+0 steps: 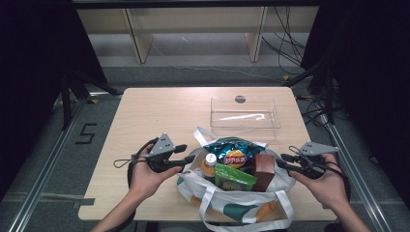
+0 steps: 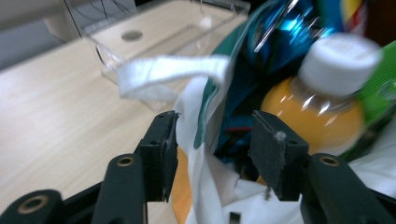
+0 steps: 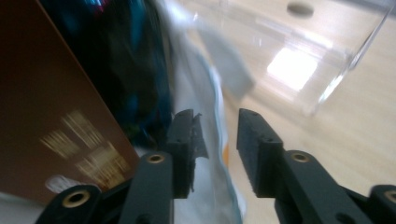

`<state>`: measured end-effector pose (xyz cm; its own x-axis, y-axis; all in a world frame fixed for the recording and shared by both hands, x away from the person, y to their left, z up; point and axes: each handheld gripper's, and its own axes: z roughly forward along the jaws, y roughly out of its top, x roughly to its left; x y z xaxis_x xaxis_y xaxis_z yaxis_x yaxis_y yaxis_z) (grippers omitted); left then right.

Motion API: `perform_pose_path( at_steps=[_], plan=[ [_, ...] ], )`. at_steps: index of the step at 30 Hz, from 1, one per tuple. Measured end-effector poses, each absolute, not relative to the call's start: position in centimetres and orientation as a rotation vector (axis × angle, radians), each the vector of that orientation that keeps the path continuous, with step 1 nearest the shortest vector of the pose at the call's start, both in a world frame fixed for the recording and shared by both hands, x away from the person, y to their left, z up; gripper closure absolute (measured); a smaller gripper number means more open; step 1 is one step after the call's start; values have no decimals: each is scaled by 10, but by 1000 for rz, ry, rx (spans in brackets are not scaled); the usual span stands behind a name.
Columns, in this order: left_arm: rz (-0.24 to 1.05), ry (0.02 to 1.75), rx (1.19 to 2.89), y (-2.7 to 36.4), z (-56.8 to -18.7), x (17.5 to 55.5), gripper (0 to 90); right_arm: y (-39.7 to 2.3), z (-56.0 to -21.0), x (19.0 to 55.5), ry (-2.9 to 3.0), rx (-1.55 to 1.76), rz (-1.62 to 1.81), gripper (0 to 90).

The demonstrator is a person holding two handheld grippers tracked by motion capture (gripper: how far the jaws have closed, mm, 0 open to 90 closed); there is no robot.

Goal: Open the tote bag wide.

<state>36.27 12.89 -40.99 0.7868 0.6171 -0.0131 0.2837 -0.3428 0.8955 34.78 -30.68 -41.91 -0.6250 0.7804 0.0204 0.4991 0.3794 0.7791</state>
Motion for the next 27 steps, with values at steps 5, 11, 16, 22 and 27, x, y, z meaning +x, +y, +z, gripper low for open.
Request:
perform_pose_path(
  at_steps=[5, 11, 16, 22, 27],
  plan=[
    [253, 503, 1929, 109, -395, 333, 551, -304, -397, 344, 2228, 1061, 1193, 645],
    [131, 303, 2056, 65, -407, 313, 583, -301, -385, 345, 2207, 994, 1208, 643],
    [87, 256, 2155, 46, -427, 313, 605, -302, -379, 345, 2185, 982, 1233, 639],
    [36, 300, 2224, 35, -444, 314, 804, -300, -373, 344, 2182, 1003, 1260, 634],
    [20, 316, 2255, 32, -453, 313, 840, -299, -370, 345, 2181, 964, 1267, 631]
  ],
)
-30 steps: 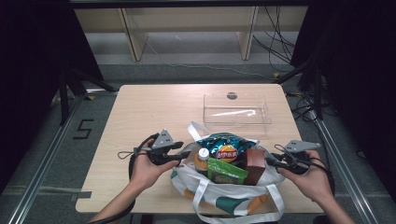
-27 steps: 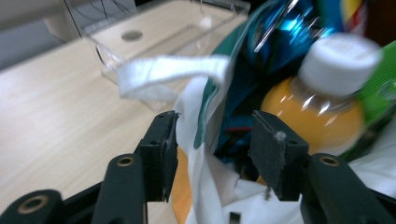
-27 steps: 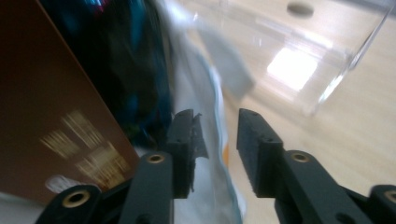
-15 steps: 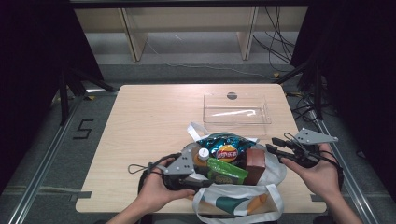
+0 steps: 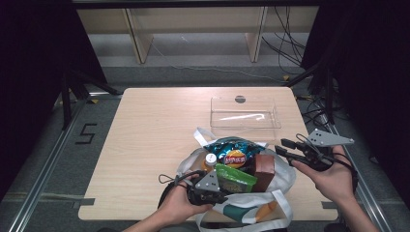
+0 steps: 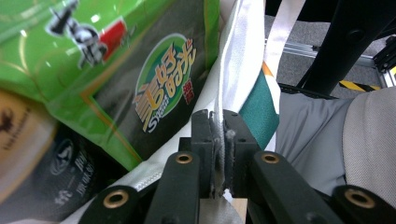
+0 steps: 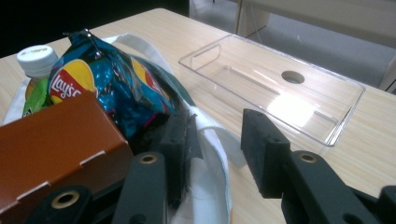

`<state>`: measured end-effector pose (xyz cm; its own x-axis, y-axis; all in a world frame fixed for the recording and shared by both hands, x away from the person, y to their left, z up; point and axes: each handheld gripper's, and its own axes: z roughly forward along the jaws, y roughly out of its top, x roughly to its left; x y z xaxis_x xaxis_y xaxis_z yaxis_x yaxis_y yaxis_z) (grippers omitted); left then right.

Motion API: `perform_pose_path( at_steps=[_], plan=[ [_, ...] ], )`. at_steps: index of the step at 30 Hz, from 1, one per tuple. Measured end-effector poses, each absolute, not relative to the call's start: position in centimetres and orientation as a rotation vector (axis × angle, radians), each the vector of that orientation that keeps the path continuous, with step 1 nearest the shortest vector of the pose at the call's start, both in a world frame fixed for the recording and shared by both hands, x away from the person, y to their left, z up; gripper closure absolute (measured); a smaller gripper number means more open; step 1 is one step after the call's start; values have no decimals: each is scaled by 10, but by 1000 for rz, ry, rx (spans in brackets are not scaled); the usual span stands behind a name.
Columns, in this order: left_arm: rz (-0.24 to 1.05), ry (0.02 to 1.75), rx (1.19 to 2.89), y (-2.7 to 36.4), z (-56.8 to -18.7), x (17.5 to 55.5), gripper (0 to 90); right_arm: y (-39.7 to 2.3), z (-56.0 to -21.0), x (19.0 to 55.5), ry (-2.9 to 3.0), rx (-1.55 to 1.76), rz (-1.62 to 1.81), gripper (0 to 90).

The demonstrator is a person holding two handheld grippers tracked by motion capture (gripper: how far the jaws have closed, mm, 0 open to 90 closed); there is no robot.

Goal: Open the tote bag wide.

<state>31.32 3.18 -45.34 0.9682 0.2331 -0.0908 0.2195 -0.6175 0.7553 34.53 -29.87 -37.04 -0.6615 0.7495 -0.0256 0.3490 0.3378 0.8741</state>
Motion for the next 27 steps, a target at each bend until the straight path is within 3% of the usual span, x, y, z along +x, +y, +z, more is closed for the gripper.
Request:
perform_pose_path(
  at_steps=[4, 10, 13, 22, 27],
  plan=[
    [3, 332, 2213, 35, -451, 313, 789, -296, -368, 346, 2159, 977, 1297, 624],
    [-17, 385, 2056, 58, -433, 313, 531, -297, -362, 348, 2160, 931, 1310, 607],
    [0, 442, 1968, 78, -421, 312, 455, -297, -360, 348, 2157, 923, 1324, 603],
    [252, 638, 1748, 142, -401, 322, 365, -292, -350, 349, 2171, 922, 1376, 589],
    [319, 709, 1735, 155, -397, 332, 337, -288, -346, 353, 2155, 919, 1437, 556]
  ],
)
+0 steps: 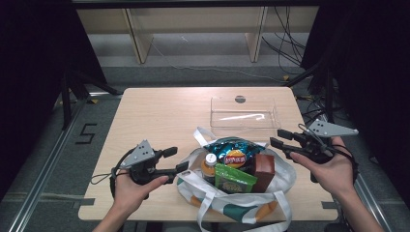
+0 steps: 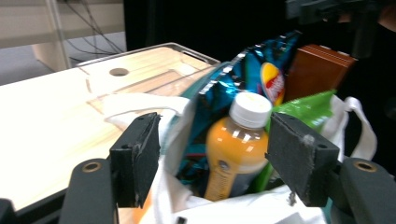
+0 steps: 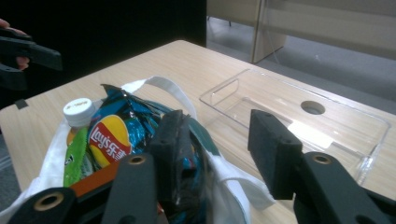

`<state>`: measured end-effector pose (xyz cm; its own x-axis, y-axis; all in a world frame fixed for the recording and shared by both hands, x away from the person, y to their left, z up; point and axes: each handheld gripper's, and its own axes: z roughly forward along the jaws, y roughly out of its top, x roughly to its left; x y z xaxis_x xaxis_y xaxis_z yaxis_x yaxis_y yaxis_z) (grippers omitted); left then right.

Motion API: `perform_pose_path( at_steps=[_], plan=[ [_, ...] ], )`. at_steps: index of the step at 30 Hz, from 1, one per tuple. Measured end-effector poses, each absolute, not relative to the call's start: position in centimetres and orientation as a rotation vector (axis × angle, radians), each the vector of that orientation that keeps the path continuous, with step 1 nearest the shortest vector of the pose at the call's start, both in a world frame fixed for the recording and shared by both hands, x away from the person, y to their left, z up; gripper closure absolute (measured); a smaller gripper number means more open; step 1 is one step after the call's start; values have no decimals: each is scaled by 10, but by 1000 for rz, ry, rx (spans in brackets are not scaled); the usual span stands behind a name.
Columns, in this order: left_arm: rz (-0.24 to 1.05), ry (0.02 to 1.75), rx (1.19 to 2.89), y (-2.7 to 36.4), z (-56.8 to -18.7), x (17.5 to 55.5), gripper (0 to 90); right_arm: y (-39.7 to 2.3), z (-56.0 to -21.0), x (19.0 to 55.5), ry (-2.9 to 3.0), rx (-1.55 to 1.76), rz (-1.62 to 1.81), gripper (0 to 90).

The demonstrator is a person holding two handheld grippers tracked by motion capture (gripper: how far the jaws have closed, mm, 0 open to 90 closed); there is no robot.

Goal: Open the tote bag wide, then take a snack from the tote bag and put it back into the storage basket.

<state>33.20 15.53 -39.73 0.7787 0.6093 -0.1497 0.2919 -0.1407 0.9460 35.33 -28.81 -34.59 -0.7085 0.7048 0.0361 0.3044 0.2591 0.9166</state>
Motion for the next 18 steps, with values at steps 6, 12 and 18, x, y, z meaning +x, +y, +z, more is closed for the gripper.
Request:
perform_pose_path(
  at_steps=[6, 12, 18],
  plan=[
    [355, 743, 1743, 159, -399, 342, 334, -287, -345, 355, 2149, 935, 1447, 542],
    [356, 752, 1740, 161, -400, 342, 333, -287, -345, 350, 2158, 926, 1455, 534],
    [345, 749, 1753, 160, -403, 340, 330, -282, -344, 350, 2175, 925, 1469, 526]
  ],
)
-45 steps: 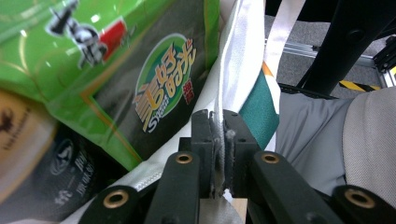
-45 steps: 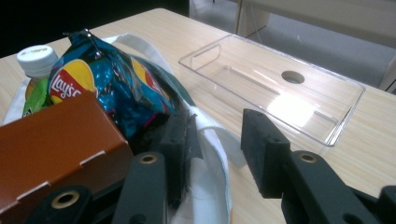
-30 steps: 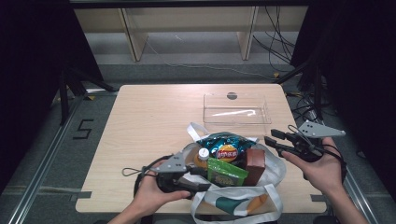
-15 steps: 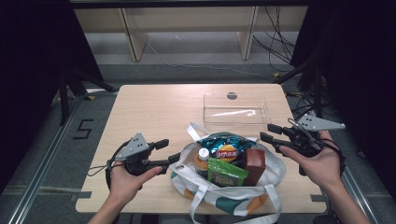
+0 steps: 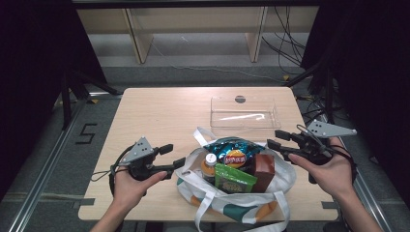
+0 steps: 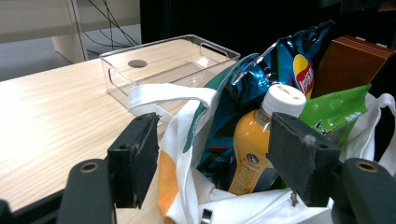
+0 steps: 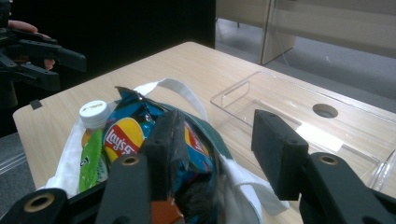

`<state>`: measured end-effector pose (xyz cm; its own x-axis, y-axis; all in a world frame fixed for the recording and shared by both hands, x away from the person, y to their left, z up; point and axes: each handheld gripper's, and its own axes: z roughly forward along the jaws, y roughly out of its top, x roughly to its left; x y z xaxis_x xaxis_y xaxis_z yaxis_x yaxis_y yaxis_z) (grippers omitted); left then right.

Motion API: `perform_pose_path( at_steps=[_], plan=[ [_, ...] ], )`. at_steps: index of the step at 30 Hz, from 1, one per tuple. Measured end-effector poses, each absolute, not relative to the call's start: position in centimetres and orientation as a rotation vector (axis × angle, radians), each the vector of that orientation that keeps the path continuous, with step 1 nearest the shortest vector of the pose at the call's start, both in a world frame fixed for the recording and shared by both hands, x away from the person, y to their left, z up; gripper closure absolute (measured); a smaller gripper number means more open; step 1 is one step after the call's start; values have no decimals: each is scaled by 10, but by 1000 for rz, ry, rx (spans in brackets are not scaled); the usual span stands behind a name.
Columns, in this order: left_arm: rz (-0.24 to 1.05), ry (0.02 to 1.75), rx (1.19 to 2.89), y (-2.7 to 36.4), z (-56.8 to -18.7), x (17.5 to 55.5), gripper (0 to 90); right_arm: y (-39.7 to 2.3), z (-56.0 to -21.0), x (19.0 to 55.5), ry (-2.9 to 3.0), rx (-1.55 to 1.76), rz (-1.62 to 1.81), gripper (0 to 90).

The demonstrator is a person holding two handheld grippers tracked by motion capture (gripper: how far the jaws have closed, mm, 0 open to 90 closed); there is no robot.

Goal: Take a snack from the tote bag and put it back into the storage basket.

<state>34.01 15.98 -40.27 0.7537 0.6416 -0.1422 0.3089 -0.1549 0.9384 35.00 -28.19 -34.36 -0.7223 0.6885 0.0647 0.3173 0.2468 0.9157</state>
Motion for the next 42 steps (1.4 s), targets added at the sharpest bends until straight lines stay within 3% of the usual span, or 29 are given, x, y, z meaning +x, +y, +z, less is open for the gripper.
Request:
perform_pose_path(
  at_steps=[28, 42],
  plan=[
    [337, 742, 1750, 158, -401, 346, 325, -245, -349, 370, 2397, 796, 1404, 488],
    [335, 748, 1764, 156, -404, 347, 326, -244, -357, 389, 2504, 894, 1323, 608]
  ],
)
